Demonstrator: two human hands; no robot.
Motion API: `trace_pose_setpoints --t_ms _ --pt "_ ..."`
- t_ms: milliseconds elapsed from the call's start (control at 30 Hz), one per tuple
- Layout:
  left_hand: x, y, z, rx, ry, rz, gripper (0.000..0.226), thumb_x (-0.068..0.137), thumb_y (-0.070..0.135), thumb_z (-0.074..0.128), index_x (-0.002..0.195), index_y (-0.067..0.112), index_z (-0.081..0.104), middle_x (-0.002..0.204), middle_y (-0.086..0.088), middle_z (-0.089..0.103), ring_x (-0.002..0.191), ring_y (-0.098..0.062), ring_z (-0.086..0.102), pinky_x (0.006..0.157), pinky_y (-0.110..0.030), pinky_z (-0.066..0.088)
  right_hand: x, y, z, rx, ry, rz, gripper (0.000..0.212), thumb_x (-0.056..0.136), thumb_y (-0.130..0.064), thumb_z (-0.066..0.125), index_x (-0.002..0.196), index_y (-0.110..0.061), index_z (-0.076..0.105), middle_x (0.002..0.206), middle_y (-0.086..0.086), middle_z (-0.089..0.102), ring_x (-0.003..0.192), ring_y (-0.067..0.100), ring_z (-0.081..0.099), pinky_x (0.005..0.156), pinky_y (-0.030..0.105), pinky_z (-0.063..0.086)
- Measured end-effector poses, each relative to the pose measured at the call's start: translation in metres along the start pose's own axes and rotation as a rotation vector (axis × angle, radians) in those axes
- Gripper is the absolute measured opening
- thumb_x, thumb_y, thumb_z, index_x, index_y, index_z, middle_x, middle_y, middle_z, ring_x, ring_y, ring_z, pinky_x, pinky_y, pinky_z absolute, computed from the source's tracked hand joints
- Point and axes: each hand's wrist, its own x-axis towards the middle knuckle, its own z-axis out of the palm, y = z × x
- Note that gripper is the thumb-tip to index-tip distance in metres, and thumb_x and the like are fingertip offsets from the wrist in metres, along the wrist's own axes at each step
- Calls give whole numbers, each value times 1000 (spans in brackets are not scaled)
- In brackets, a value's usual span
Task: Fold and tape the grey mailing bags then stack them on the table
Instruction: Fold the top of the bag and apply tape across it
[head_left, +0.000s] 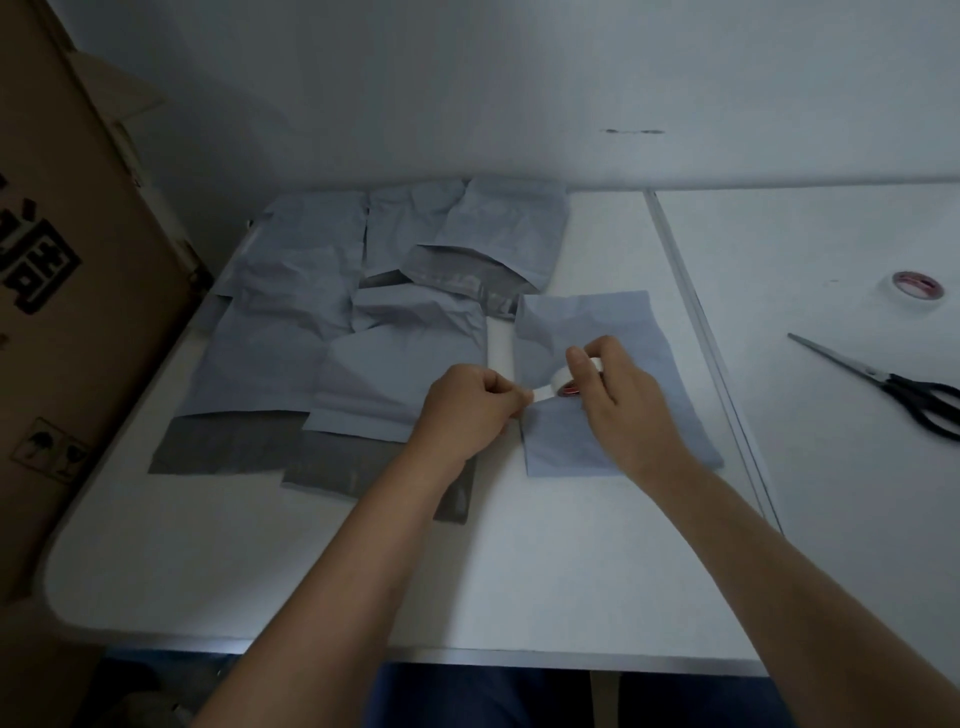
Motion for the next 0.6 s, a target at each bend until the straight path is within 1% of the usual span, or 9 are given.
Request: trace_pose_setpoints --t_ms 33,67,133,200,300,467,533,600 --pt "1 0 -1 31 18 5 24 83 31 71 64 18 66 41 14 51 41 -1 44 49 -18 33 0 2 2 -12 -2 -24 30 98 -44 38 88 -16 45 72 -13 59 77 8 62 64 19 41" --pt "1 0 -1 57 38 13 24 83 31 71 64 17 66 42 13 51 42 -2 44 49 -19 33 1 6 4 -38 -8 -45 31 97 -46 37 87 -17 44 74 -10 60 78 12 62 64 22 40" --pt "2 -1 -1 105 65 28 24 83 31 71 66 15 68 48 11 54 46 -3 46 50 -20 34 3 13 6 -112 -15 -81 34 94 -51 40 88 -17 45 78 -3 63 78 13 61 61 17 38" --pt "2 -4 1 119 71 34 23 83 31 70 68 14 69 53 8 56 49 -5 48 53 -21 35 5 20 9 -138 2 -94 35 92 -52 44 87 -17 46 78 0 64 75 13 61 60 13 38" --pt "3 -6 2 106 68 31 23 83 32 70 70 13 69 55 9 57 52 -5 49 54 -21 37 3 24 11 -125 51 -122 35 90 -50 48 83 -16 47 75 -1 59 70 13 57 60 12 38" --pt "1 -3 -1 90 56 33 23 83 32 70 70 14 69 55 8 58 52 -5 51 55 -21 38 1 22 11 -107 74 -120 34 89 -48 48 82 -15 48 75 -3 57 69 11 58 60 13 39" --pt "0 0 -1 95 46 39 23 83 32 70 70 13 70 57 6 61 52 -5 51 56 -21 39 0 21 10 -84 90 -115 34 88 -47 51 82 -13 50 73 -2 57 66 9 57 59 12 39" --pt "0 1 0 127 44 50 24 83 32 69 73 10 70 65 0 66 55 -8 53 57 -23 43 0 21 10 -75 97 -112 35 86 -47 55 82 -12 50 71 -2 57 64 8 56 57 12 39"
